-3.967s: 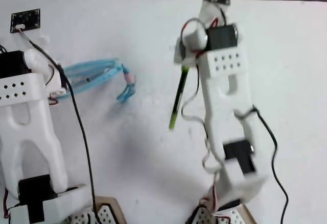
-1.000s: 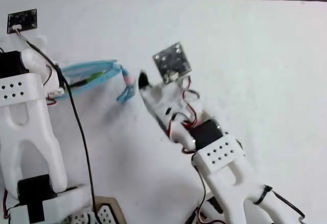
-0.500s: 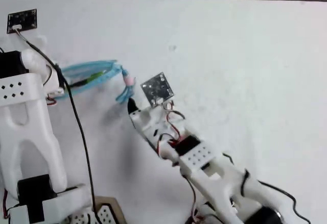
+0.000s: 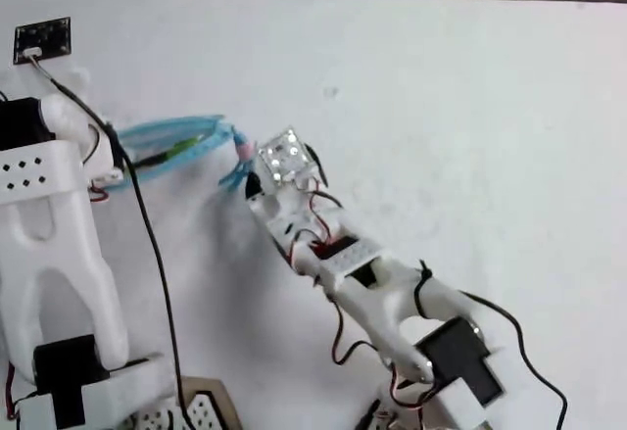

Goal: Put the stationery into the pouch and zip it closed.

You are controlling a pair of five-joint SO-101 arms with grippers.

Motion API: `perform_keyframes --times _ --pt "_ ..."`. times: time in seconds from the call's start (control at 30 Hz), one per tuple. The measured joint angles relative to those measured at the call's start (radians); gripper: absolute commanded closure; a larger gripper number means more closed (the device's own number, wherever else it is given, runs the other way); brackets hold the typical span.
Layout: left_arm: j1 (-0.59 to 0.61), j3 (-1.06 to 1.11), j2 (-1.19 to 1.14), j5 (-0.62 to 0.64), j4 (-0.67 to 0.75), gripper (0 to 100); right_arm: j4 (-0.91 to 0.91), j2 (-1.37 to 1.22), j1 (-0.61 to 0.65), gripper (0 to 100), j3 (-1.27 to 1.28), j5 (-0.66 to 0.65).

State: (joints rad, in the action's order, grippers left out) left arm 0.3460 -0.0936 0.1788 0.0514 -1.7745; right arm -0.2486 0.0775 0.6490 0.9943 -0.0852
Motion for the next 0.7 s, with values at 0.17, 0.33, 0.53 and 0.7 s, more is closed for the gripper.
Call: perform_keyframes --times 0.17,0.33,0.53,0.7 --pt "0.000 0.000 0.000 0.000 0.000 98 0.000 0.000 0.005 67.6 0.000 -0.002" --pt "0.000 0.000 0.000 0.000 0.000 98 -0.003 -0.006 0.061 67.6 -0.002 -0.002" --pt "0.000 0.000 0.000 0.000 0.000 98 -0.121 -0.098 0.071 69.3 -0.094 -0.002" --pt "0.000 0.000 0.000 0.000 0.000 98 -0.175 -0.193 0.018 87.8 -0.198 -0.002"
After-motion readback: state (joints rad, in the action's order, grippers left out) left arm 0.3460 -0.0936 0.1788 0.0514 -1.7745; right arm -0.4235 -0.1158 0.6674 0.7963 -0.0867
